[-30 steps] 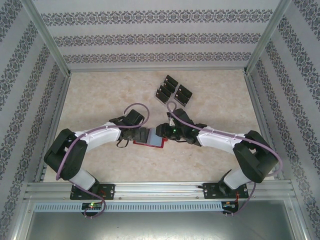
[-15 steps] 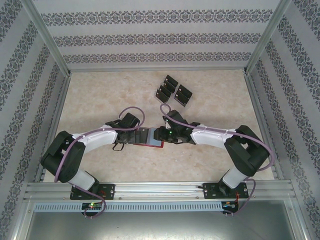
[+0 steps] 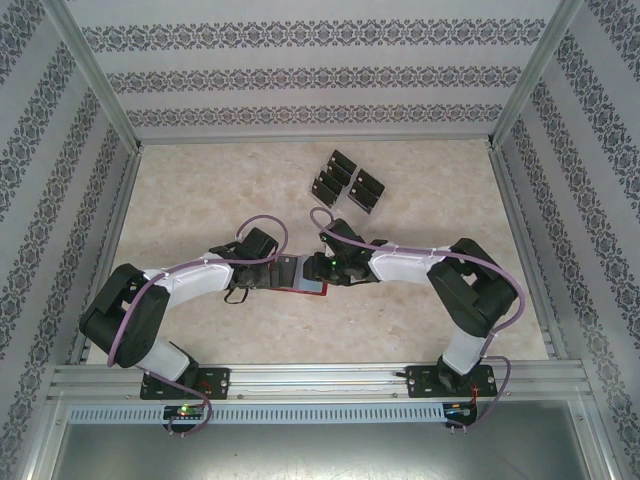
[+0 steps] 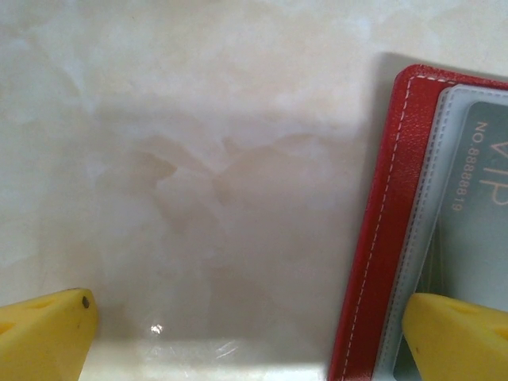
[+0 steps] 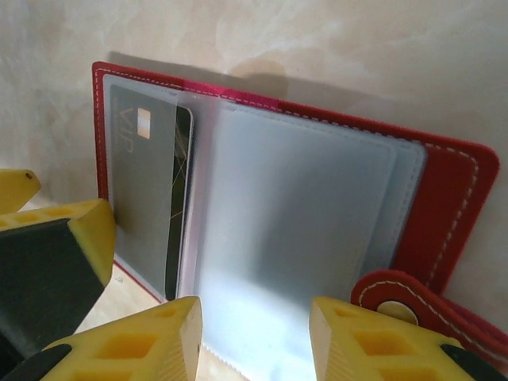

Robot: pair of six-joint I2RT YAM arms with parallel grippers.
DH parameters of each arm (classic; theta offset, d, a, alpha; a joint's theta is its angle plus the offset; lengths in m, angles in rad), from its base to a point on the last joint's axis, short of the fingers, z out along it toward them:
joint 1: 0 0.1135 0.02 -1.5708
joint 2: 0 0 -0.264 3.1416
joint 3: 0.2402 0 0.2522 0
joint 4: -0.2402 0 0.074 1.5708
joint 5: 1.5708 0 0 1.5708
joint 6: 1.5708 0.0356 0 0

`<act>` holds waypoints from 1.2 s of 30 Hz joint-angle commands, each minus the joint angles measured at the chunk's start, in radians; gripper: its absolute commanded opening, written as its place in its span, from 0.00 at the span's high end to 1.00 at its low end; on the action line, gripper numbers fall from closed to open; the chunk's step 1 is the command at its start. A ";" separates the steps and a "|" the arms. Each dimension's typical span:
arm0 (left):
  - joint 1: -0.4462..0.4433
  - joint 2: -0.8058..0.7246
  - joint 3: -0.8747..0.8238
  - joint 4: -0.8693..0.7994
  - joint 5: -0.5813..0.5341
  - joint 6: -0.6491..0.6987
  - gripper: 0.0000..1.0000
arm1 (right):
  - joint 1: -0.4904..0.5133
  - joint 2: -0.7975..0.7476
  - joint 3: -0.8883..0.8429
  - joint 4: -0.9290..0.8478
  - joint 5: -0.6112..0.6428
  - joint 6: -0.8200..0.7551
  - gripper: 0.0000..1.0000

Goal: Put the credit cards into the card holder

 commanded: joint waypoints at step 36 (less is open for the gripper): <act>0.018 -0.302 0.001 -0.141 -0.137 -0.149 0.00 | 0.043 0.142 0.117 0.151 -0.089 0.064 0.55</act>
